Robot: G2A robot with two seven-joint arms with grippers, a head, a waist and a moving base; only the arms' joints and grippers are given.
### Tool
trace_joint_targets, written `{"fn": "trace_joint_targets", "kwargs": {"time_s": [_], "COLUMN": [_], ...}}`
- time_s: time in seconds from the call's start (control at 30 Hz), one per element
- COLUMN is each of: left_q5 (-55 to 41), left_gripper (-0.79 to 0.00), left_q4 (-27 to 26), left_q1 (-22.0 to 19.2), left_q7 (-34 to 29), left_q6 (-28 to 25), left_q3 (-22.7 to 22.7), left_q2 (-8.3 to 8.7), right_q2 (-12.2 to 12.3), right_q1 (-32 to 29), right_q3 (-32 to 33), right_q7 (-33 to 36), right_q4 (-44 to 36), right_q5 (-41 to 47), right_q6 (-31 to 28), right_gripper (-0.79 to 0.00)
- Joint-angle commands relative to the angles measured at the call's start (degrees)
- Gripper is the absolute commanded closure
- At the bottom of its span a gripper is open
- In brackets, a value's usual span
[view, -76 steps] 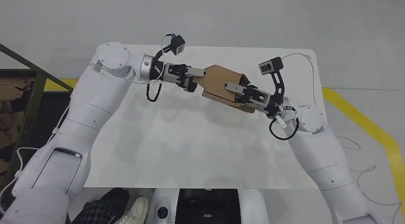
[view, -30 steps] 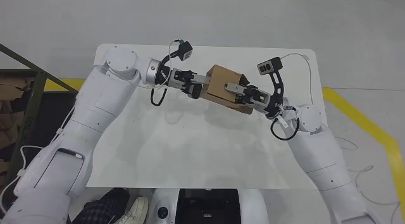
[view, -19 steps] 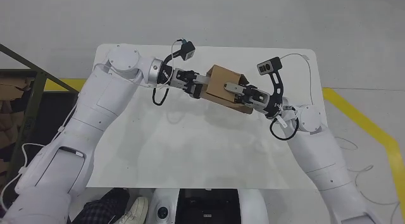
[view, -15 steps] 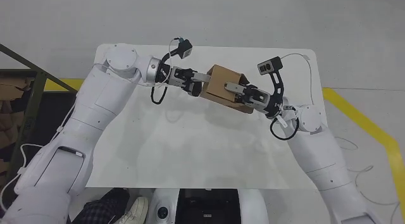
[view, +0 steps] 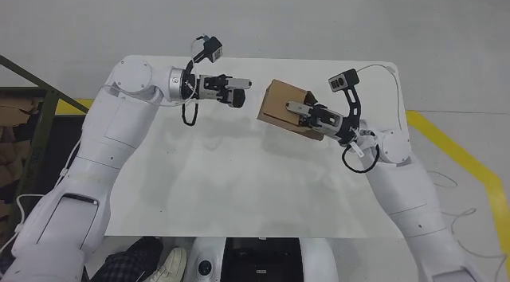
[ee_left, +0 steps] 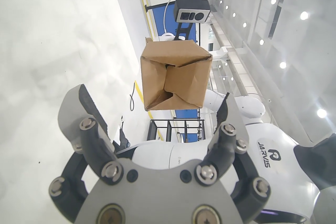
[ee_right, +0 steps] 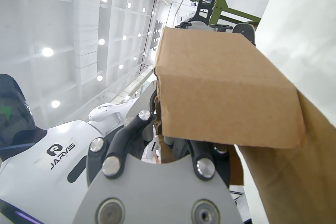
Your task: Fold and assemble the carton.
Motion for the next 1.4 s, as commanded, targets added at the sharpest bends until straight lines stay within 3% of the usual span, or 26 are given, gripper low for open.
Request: {"fn": "trace_joint_targets", "kwargs": {"time_s": [0.0, 0.3, 0.47, 0.97, 1.07, 1.2, 1.37], "left_q5": [-0.2, 5.4, 9.9, 10.1, 16.0, 20.4, 25.1], "left_gripper": [-0.785, -0.785, -0.785, -0.785, -0.785, -0.785, -0.785], "left_q4": [-0.7, -3.8, -4.8, -4.7, -5.9, -6.4, -4.7], "left_q1": [0.5, 1.3, 1.7, 1.7, 2.2, 3.9, 5.9], "left_q7": [0.6, 4.0, 6.6, 6.8, 11.4, 16.8, 22.5], "left_q6": [-1.0, -8.8, -18.4, -19.0, -20.1, -25.5, -36.9], "left_q3": [-0.6, -1.3, -1.3, -1.2, -2.0, -3.0, -3.7], "left_q2": [0.13, 0.47, 0.5, 0.49, 0.74, 0.98, 1.09], "right_q2": [0.1, 0.4, 0.6, 0.7, 0.7, 0.7, 0.7], "right_q1": [0.4, 2.4, 3.3, 3.8, 3.8, 2.9, 2.8], "right_q3": [0.2, 1.0, 1.4, 1.7, 1.7, 1.3, 1.2], "right_q7": [1.0, 6.5, 7.3, 6.7, 6.7, 5.5, 6.8], "right_q4": [0.5, 2.9, 4.2, 4.6, 4.6, 3.4, 3.1], "right_q5": [0.3, 2.7, 2.3, 0.9, 0.9, 1.6, 3.9], "right_q6": [0.6, 4.5, 6.6, 6.5, 6.5, 8.1, 11.6], "right_gripper": [0.0, 0.0, 0.0, 0.0, 0.0, 0.0, 0.0]}}
